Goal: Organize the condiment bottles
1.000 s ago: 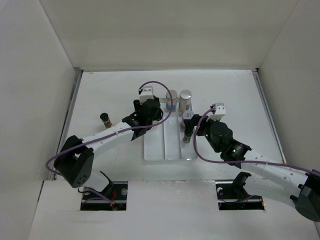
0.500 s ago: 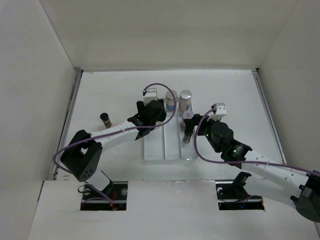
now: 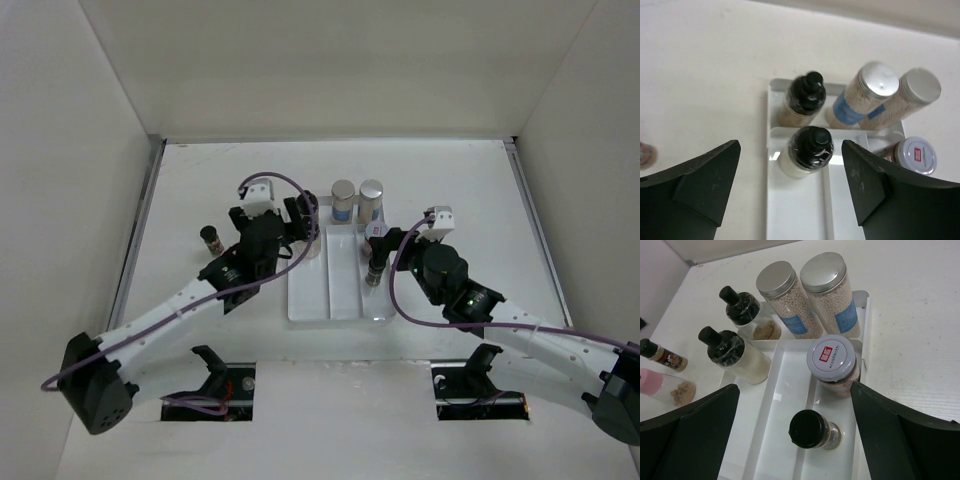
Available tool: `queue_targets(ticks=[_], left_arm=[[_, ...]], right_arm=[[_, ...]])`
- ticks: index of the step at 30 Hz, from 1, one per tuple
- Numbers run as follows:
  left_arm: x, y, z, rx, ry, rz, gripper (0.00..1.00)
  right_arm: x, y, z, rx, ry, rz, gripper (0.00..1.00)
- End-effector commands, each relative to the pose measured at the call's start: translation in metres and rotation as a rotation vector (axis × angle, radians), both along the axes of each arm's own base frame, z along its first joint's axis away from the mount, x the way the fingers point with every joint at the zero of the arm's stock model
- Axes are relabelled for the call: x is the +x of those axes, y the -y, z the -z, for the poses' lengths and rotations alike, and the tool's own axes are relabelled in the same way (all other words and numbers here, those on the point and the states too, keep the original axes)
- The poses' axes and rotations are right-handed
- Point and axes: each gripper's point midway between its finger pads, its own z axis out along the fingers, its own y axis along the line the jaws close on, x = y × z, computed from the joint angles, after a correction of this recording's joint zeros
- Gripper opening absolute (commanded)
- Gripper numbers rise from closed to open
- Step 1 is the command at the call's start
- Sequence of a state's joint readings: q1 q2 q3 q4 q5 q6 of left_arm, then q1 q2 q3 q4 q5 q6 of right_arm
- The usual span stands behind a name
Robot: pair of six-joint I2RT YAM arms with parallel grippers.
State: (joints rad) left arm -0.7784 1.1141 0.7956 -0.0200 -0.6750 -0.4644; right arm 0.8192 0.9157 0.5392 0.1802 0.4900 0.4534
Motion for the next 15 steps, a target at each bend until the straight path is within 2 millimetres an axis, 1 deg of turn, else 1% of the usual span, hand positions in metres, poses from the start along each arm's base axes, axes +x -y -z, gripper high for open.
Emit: queue_targets(ticks=[1, 3, 6, 7, 8, 9, 10, 11, 13, 15], left_arm=[[-0.013, -0.049, 0.013, 0.063, -0.038, -0.134, 0.82], [-0.021, -0.075, 0.024, 0.078, -0.086, -0.201, 0.82], [-0.031, -0.112, 0.030, 0.097, -0.119, -0.293, 0.83], [-0.034, -0.124, 0.033, 0.098, -0.130, -0.318, 0.83], [-0.036, -0.133, 0.036, 0.099, -0.142, -0.339, 0.83], [-0.038, -0.140, 0.040, 0.099, -0.156, -0.352, 0.84], [-0.039, -0.144, 0.046, 0.099, -0.174, -0.357, 0.84], [-0.039, -0.146, 0.049, 0.099, -0.188, -0.357, 0.85], [-0.038, -0.147, 0.057, 0.103, -0.212, -0.352, 0.85], [-0.038, -0.147, 0.063, 0.123, -0.231, -0.360, 0.85]], right_arm=[[0.003, 0.003, -0.012, 0.052, 0.035, 0.022, 1.00], [0.003, 0.003, -0.013, 0.054, 0.037, 0.024, 1.00], [0.002, 0.004, -0.014, 0.058, 0.041, 0.024, 1.00], [0.002, 0.003, -0.014, 0.059, 0.042, 0.024, 0.99], [0.002, 0.003, -0.013, 0.058, 0.041, 0.022, 0.94], [0.002, 0.002, -0.013, 0.055, 0.040, 0.020, 0.89], [0.002, 0.002, -0.013, 0.055, 0.038, 0.020, 0.87], [0.002, 0.002, -0.013, 0.055, 0.038, 0.020, 0.86], [0.002, 0.002, -0.012, 0.053, 0.036, 0.019, 0.88], [0.002, 0.000, -0.010, 0.050, 0.033, 0.016, 0.94]])
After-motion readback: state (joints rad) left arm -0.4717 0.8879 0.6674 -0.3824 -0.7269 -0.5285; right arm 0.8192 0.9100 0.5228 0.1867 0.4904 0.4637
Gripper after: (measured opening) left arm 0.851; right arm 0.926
